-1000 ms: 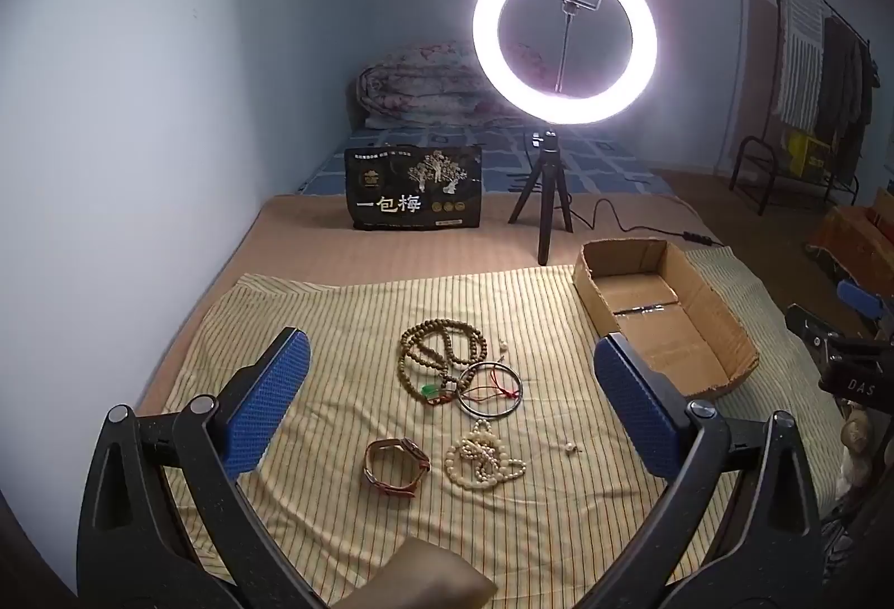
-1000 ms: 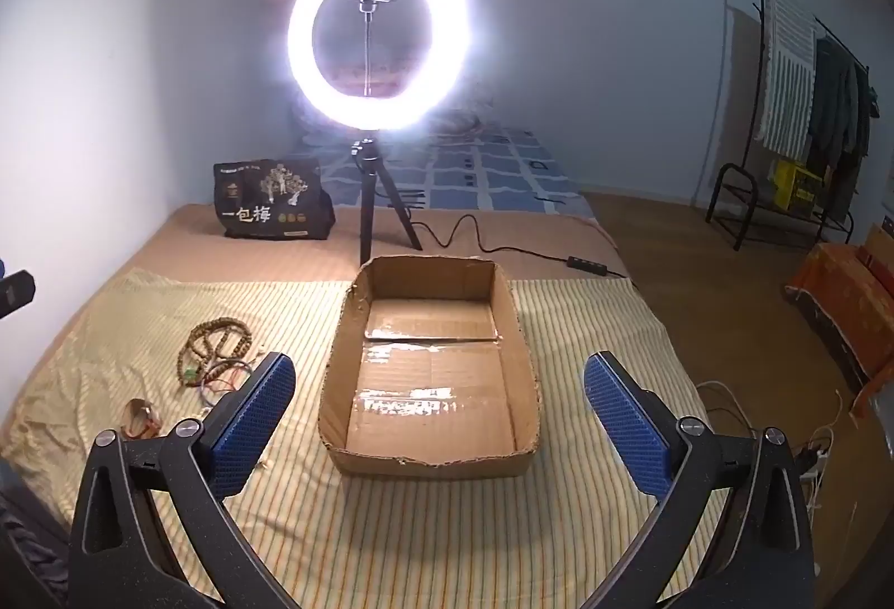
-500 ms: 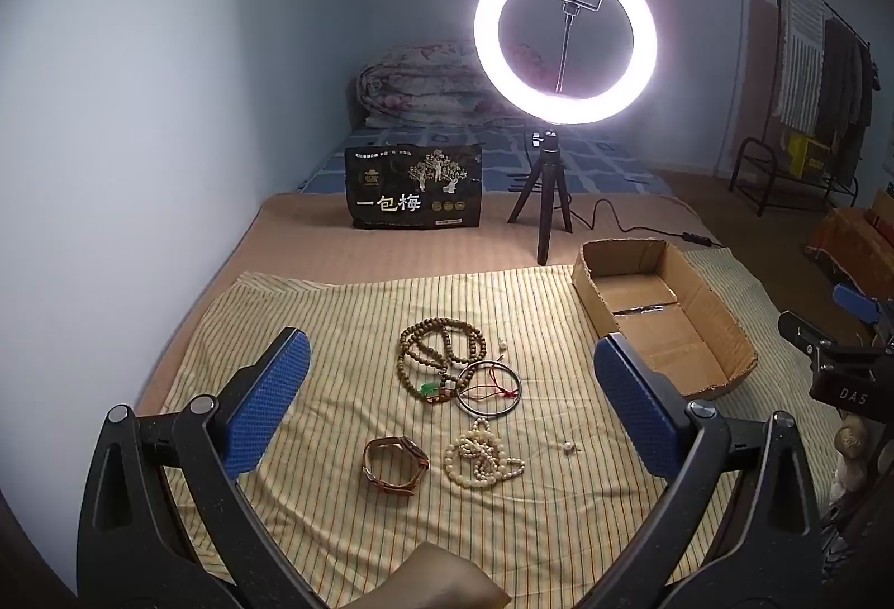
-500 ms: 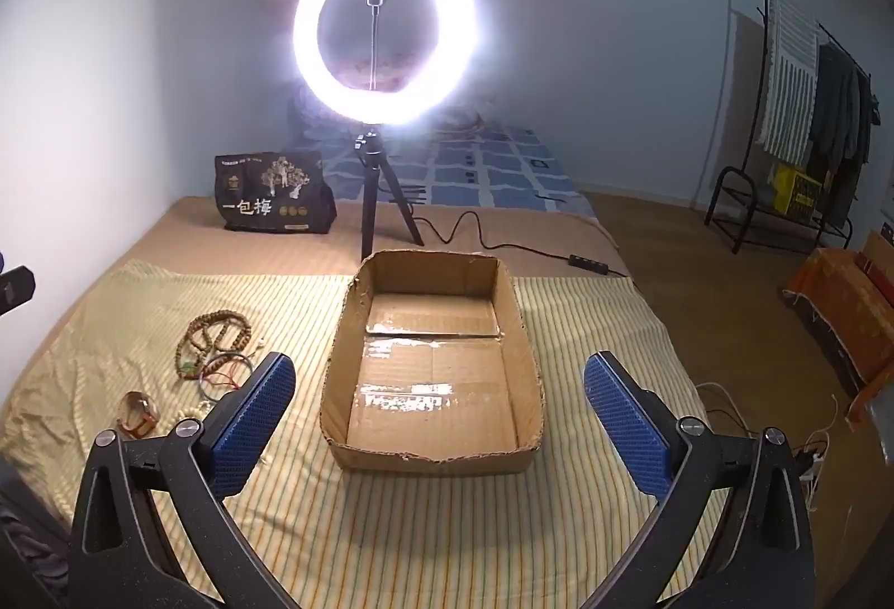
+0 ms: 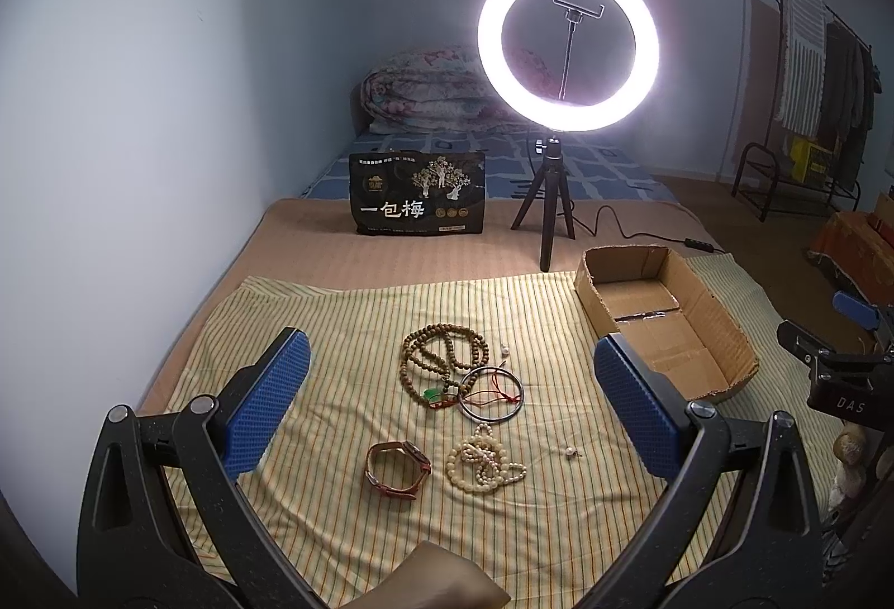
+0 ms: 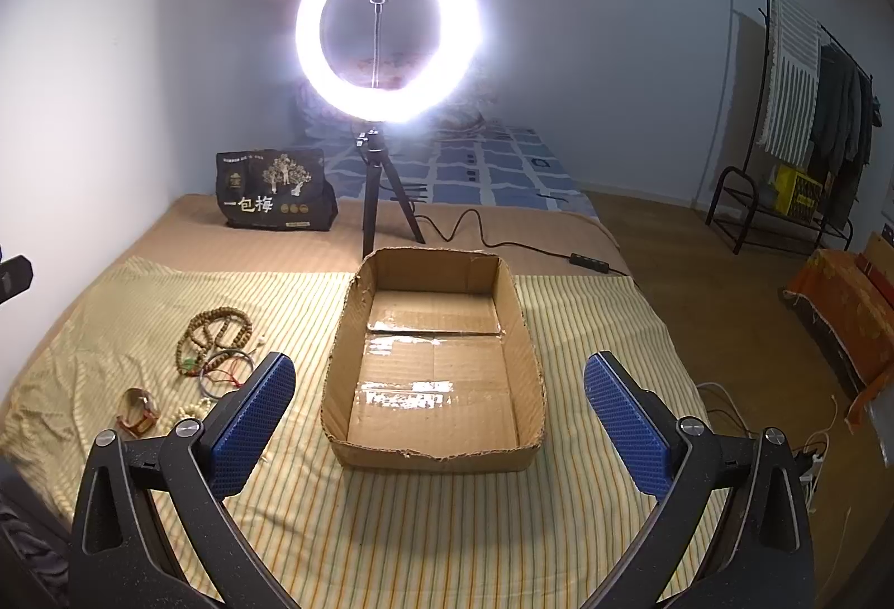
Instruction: Organize jewelry
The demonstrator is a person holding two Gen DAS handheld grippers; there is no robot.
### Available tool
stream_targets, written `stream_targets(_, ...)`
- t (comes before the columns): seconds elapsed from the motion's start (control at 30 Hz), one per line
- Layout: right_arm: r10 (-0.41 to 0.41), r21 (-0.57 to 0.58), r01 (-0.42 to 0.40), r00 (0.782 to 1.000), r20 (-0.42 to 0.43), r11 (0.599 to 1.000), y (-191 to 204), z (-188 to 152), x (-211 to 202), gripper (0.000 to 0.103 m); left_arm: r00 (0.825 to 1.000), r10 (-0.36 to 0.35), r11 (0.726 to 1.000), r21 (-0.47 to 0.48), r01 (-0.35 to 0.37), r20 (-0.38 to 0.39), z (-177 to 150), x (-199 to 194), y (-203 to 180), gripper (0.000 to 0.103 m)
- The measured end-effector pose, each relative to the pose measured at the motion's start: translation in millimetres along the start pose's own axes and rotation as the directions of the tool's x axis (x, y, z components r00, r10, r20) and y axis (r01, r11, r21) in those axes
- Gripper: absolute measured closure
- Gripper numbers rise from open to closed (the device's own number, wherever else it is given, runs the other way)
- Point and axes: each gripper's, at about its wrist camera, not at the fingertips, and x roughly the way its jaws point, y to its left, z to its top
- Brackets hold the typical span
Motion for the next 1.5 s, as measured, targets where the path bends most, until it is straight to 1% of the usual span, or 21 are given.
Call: stream_targets(1.5,0.011,-0.015,-0.011,1.0,-0.017,1.0,4.0,-7.6,1.8,0.0,1.0,0.006,1.0,0.002,-0.006,-0.005,-5.0,-1.8,1.5,0.0)
